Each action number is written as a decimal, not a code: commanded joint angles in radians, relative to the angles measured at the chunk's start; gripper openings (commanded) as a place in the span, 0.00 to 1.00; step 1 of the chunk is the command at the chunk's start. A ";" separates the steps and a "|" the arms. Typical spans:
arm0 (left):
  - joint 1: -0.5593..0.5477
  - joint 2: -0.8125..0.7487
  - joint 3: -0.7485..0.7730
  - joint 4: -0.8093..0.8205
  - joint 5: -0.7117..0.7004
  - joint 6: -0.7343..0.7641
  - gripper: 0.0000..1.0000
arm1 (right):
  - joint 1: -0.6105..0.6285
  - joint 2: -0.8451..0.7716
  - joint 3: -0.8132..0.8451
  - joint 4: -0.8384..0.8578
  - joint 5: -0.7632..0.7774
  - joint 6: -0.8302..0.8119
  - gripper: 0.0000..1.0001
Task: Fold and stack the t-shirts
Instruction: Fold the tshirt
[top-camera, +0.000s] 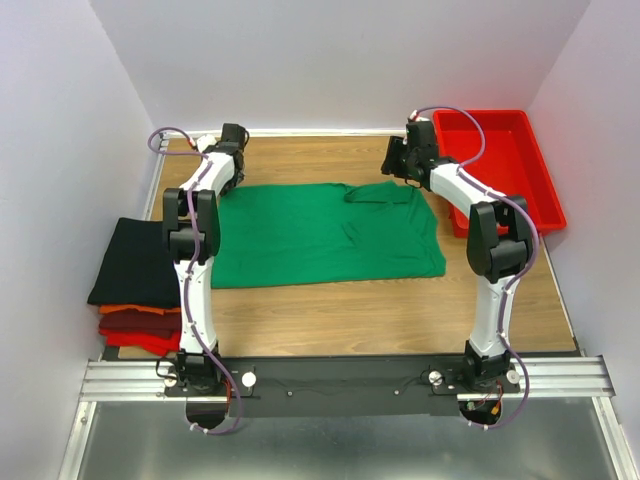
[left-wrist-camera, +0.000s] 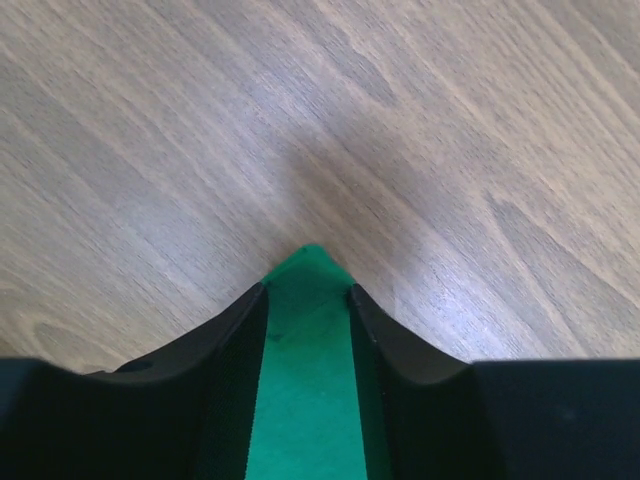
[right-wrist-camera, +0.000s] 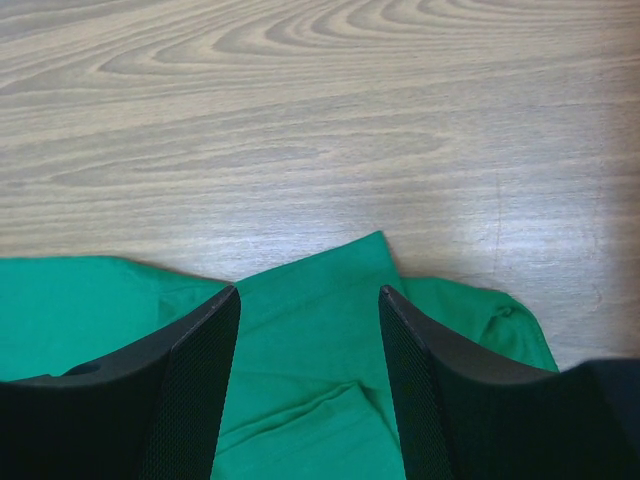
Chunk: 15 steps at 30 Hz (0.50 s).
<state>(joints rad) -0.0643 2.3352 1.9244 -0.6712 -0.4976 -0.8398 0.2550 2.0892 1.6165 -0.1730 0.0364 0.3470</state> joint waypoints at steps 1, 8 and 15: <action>0.008 0.018 0.038 -0.041 -0.055 -0.005 0.45 | -0.003 0.015 -0.010 0.003 -0.030 -0.008 0.64; 0.011 0.000 0.010 -0.002 -0.039 0.013 0.42 | -0.003 0.048 -0.004 0.003 -0.029 -0.014 0.64; 0.023 -0.027 -0.039 0.077 0.004 0.059 0.50 | -0.003 0.074 0.016 0.003 -0.030 -0.016 0.64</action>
<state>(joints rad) -0.0547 2.3371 1.9095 -0.6384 -0.5007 -0.8101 0.2550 2.1361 1.6165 -0.1726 0.0299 0.3462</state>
